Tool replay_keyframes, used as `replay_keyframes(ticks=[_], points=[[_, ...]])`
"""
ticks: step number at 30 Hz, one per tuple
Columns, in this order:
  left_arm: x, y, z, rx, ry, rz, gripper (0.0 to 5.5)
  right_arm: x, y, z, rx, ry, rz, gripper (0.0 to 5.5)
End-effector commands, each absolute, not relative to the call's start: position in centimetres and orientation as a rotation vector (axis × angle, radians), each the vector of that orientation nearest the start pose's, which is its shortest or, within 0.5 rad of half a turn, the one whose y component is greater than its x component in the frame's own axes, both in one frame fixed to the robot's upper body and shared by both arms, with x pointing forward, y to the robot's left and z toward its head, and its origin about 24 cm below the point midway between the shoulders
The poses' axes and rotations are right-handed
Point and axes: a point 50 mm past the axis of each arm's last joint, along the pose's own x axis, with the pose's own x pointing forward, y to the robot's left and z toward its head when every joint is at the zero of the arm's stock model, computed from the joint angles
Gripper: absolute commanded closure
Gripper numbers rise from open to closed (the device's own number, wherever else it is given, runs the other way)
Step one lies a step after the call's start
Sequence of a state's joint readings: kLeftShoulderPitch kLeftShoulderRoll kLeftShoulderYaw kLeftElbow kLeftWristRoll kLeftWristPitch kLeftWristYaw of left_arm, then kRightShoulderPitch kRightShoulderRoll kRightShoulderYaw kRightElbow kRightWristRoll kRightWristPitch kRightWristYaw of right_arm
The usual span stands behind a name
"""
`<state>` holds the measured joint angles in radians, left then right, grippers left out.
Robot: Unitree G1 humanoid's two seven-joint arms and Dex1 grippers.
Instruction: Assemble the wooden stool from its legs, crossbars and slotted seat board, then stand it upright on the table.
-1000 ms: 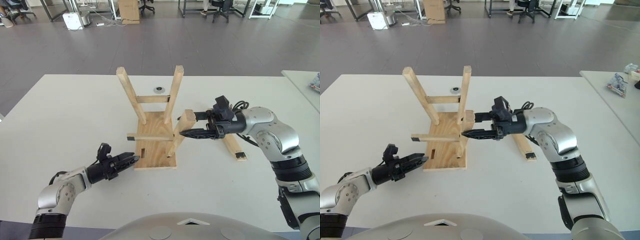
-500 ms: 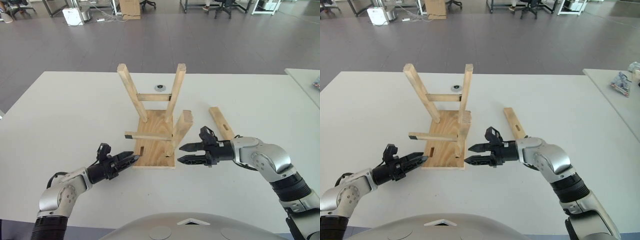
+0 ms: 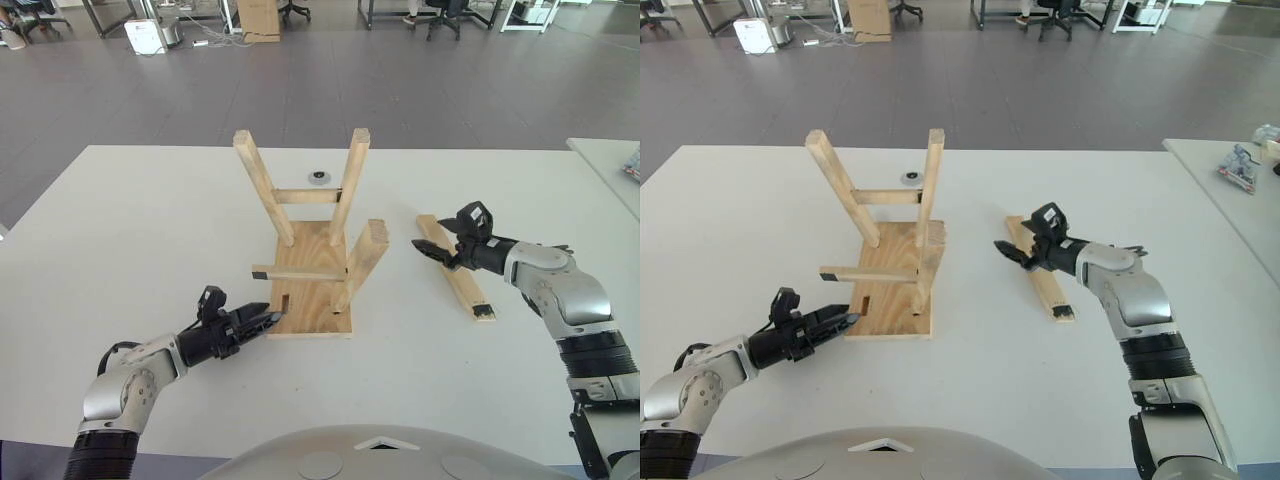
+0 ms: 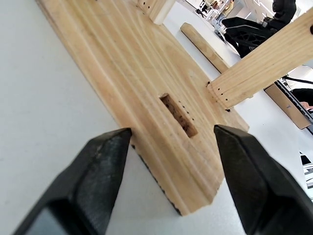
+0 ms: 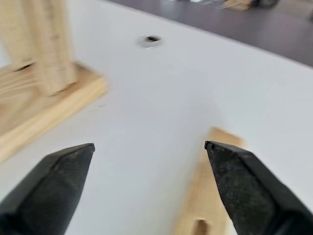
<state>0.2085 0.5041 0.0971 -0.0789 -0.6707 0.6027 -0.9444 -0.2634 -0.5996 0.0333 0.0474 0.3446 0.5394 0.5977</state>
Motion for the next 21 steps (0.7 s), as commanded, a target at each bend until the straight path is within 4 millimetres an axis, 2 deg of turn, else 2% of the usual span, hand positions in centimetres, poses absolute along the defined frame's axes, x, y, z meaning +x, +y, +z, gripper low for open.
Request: replay_keyframes(ticks=[1, 7, 12, 21], points=[[17.9, 21.8, 1.5, -0.456, 0.565, -0.839, 2.37, 28.2, -23.7, 7.5, -0.156, 0.426, 0.421, 1.27], [17.7, 21.9, 1.4, -0.458, 0.571, -0.826, 2.37, 25.2, -24.5, 4.6, -0.075, 0.62, 0.383, 1.27], [17.4, 21.8, 1.3, -0.477, 0.575, -0.806, 2.37, 24.1, -25.5, 2.9, -0.017, 0.735, 0.33, 1.27], [17.5, 21.9, 1.7, -0.534, 0.587, -0.722, 2.37, 22.6, -25.7, 2.5, -0.059, 0.811, 0.374, 2.89]])
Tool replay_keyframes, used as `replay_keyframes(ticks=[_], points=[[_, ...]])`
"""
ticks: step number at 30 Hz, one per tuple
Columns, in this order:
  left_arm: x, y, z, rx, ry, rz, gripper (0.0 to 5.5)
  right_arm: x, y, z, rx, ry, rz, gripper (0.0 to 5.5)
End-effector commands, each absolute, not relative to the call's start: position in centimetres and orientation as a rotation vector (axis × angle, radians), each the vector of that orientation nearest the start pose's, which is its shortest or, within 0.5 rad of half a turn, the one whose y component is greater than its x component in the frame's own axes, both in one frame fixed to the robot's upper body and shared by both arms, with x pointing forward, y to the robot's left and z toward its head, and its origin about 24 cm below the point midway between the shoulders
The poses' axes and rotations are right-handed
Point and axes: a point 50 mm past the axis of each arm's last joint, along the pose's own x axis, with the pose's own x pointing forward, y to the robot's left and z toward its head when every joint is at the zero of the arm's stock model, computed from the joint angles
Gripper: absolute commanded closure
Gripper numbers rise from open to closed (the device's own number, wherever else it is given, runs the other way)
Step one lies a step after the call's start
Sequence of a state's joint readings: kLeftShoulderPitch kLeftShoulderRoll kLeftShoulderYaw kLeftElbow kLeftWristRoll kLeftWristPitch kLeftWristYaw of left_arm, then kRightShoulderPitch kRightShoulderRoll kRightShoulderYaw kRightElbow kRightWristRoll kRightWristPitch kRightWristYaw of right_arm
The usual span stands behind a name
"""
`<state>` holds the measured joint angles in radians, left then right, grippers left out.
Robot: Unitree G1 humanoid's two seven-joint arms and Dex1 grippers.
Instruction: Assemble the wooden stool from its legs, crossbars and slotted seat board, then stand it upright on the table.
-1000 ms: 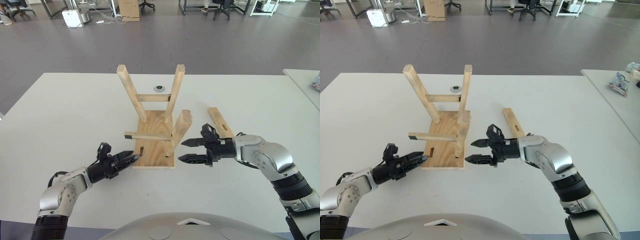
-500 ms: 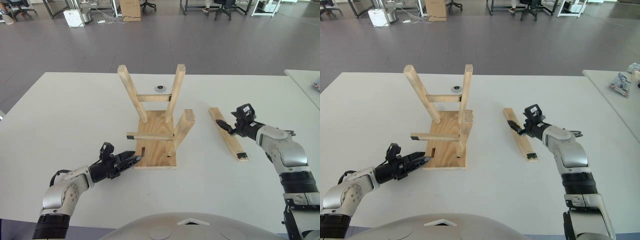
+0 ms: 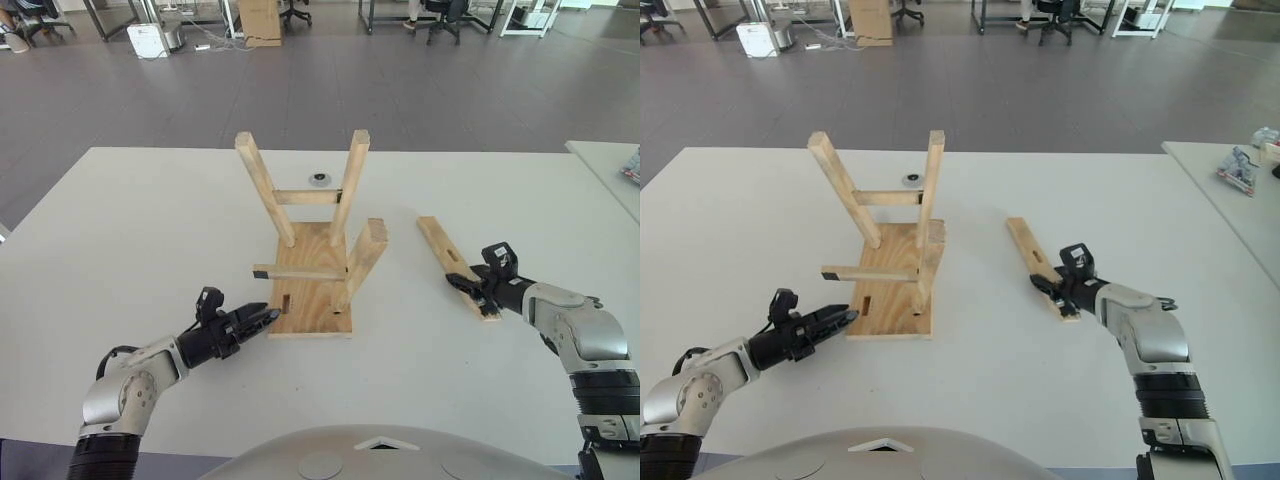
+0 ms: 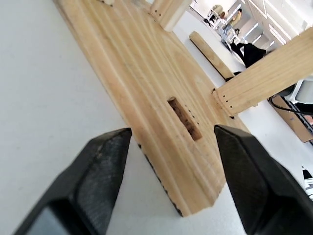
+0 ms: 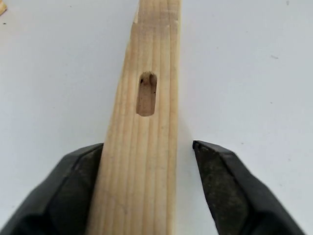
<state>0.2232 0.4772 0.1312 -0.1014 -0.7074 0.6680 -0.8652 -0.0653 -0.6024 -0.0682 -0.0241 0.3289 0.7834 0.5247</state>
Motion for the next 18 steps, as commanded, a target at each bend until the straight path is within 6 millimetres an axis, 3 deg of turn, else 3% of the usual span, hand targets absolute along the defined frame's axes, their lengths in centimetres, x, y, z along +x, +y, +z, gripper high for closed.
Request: replay_keyframes(ticks=[1, 5, 7, 9, 11, 14, 16, 18], points=[[17.7, 21.9, 2.0, -0.538, 0.573, -0.721, 2.37, 22.4, -25.6, 2.3, -0.061, 0.818, 0.38, 3.15], [18.0, 22.3, 2.2, -0.39, 0.576, -0.696, 2.37, 21.9, -24.7, 1.9, -0.05, 0.817, 0.396, 3.42], [18.3, 24.5, 2.7, -0.284, 0.549, -0.584, 2.37, 22.8, -25.2, 2.4, -0.073, 0.743, 0.33, 3.42], [19.5, 27.8, 4.8, -0.25, 0.454, -0.502, 2.37, 24.3, -26.1, 3.8, -0.063, 0.621, 0.244, 3.42], [21.9, 30.7, 8.6, -0.262, 0.279, -0.448, 2.37, 26.4, -26.9, 7.0, -0.03, 0.436, 0.185, 3.42], [25.5, 33.8, 17.4, -0.147, -0.007, -0.473, 2.37, 29.8, -27.1, 15.7, -0.001, 0.084, 0.228, 3.42], [26.9, 33.3, 22.5, -0.147, -0.157, -0.551, 2.37, 30.3, -25.6, 20.2, 0.049, -0.085, 0.361, 3.42], [27.9, 30.4, 27.1, -0.201, -0.247, -0.728, 2.37, 29.9, -22.8, 24.2, 0.126, -0.221, 0.602, 3.42]])
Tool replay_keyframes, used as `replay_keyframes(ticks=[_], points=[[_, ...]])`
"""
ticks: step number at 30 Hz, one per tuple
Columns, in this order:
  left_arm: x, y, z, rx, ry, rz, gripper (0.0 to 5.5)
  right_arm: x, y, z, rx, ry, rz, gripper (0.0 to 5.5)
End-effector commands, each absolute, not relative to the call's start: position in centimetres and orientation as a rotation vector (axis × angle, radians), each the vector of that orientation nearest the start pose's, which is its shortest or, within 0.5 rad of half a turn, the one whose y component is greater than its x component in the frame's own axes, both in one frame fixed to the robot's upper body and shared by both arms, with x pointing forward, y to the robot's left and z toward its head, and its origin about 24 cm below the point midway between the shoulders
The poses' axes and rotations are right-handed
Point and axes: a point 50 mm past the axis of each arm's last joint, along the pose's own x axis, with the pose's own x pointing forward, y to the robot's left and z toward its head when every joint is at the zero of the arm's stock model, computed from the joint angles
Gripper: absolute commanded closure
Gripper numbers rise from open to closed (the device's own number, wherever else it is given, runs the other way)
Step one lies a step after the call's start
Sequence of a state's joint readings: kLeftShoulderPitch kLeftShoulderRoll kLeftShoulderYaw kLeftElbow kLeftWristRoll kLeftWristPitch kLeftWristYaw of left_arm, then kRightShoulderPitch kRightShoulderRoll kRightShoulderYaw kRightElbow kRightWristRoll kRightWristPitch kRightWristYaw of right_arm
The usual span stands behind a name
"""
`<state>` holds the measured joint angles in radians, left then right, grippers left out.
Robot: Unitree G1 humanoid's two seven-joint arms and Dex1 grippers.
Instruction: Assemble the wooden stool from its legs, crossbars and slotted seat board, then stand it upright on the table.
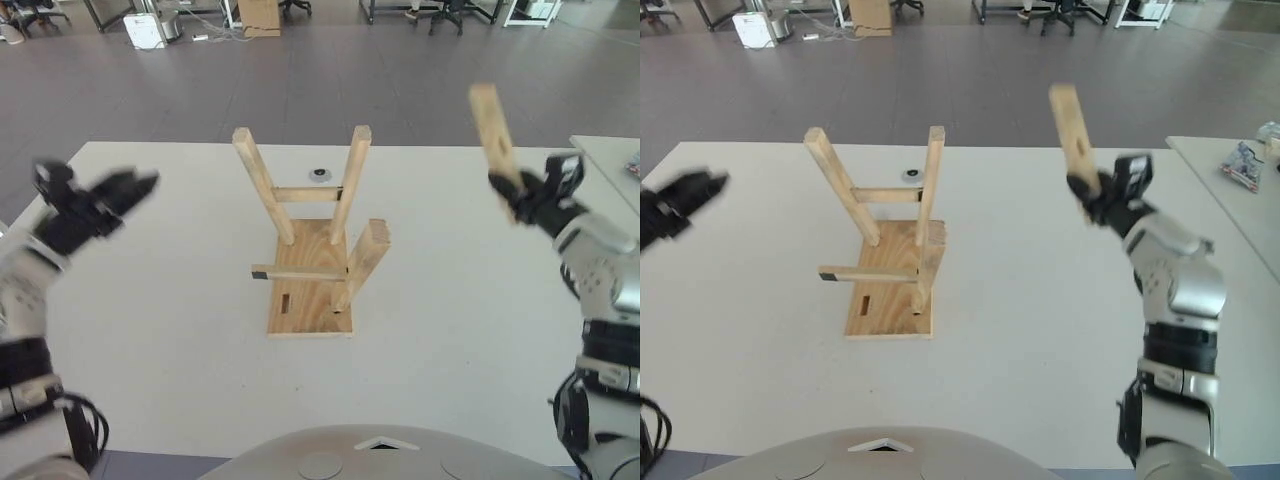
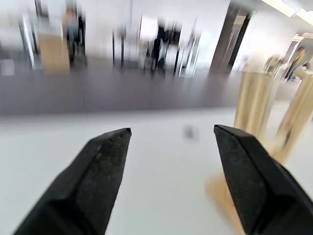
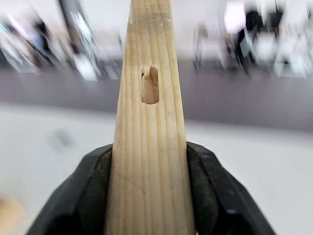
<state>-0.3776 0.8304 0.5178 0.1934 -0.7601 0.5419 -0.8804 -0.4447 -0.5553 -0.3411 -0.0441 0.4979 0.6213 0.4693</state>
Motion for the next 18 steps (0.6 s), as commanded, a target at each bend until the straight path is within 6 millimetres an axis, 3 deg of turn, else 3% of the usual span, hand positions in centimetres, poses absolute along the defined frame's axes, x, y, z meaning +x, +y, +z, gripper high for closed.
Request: replay_keyframes(ticks=[1, 4, 8, 12, 18], points=[[28.0, 28.7, 29.0, -0.218, -0.286, -0.817, 2.37, 29.4, -21.4, 25.9, 0.16, -0.269, 0.728, 3.42], [27.3, 23.5, 31.7, -0.272, -0.271, -1.123, 2.37, 27.5, -17.8, 29.1, 0.266, -0.334, 1.063, 3.42], [25.8, 19.1, 33.2, -0.365, -0.227, -1.436, 2.37, 25.3, -15.1, 30.0, 0.352, -0.278, 1.388, 3.42], [25.7, 17.1, 33.0, -0.399, -0.185, -1.504, 2.37, 24.7, -14.7, 29.8, 0.385, -0.235, 1.467, 3.42], [25.7, 16.8, 33.1, -0.427, -0.21, -1.488, 1.33, 24.3, -14.1, 29.1, 0.369, -0.151, 1.527, 3.42]])
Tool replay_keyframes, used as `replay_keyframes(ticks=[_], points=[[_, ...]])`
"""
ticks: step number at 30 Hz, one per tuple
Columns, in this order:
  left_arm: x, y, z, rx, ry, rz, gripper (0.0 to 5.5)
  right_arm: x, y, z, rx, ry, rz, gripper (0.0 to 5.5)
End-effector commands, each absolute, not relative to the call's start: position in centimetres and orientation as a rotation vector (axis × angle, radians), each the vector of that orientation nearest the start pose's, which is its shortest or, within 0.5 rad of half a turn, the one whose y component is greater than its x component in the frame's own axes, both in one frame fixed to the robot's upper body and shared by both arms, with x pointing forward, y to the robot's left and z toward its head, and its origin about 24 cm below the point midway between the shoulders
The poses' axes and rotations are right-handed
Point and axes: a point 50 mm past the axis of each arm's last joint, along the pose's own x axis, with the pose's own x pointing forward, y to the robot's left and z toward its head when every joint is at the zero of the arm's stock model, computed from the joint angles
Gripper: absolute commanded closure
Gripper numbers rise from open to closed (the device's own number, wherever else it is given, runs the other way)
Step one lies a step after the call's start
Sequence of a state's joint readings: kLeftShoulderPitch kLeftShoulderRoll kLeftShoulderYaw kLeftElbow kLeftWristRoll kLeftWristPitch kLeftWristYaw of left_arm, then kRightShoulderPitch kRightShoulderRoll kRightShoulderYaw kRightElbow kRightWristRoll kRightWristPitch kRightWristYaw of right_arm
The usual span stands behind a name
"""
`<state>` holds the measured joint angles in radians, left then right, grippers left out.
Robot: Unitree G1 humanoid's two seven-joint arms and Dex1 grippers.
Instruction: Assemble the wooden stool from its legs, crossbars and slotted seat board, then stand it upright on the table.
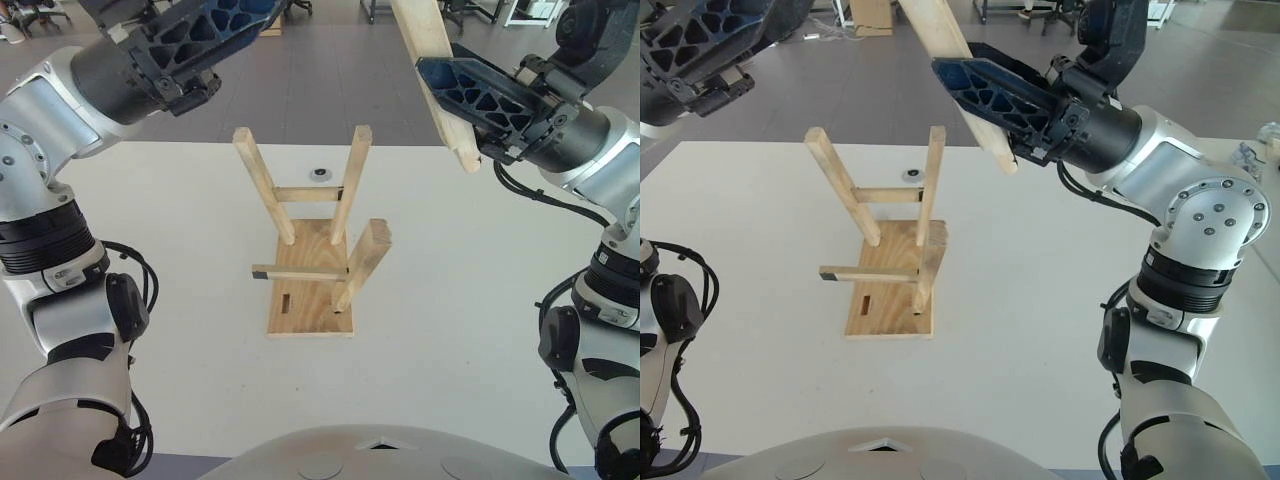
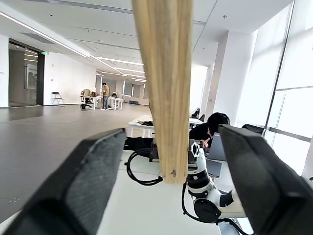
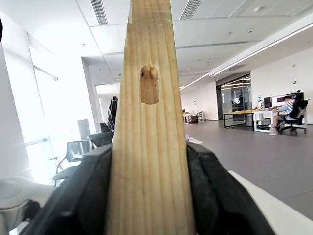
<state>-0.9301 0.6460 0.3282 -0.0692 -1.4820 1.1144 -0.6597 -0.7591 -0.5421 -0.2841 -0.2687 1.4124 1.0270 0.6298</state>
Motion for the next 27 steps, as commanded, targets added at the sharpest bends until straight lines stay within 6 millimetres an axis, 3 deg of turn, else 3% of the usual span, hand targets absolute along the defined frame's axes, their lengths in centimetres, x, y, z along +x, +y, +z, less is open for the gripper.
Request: replay_keyframes(ticks=[1, 12, 23, 27], points=[[25.7, 16.8, 33.1, -0.436, -0.208, -1.491, 1.29, 24.3, -14.0, 28.9, 0.361, -0.135, 1.532, 3.42], [25.5, 16.3, 33.2, -0.524, -0.218, -1.531, 1.29, 24.5, -13.4, 27.6, 0.277, -0.013, 1.564, 3.42], [25.8, 18.0, 33.0, -0.557, -0.197, -1.523, 3.26, 24.5, -13.6, 27.4, 0.263, -0.01, 1.551, 3.42], [25.6, 17.6, 32.5, -0.551, -0.173, -1.544, 3.4, 24.4, -13.5, 27.4, 0.265, -0.012, 1.556, 3.42]])
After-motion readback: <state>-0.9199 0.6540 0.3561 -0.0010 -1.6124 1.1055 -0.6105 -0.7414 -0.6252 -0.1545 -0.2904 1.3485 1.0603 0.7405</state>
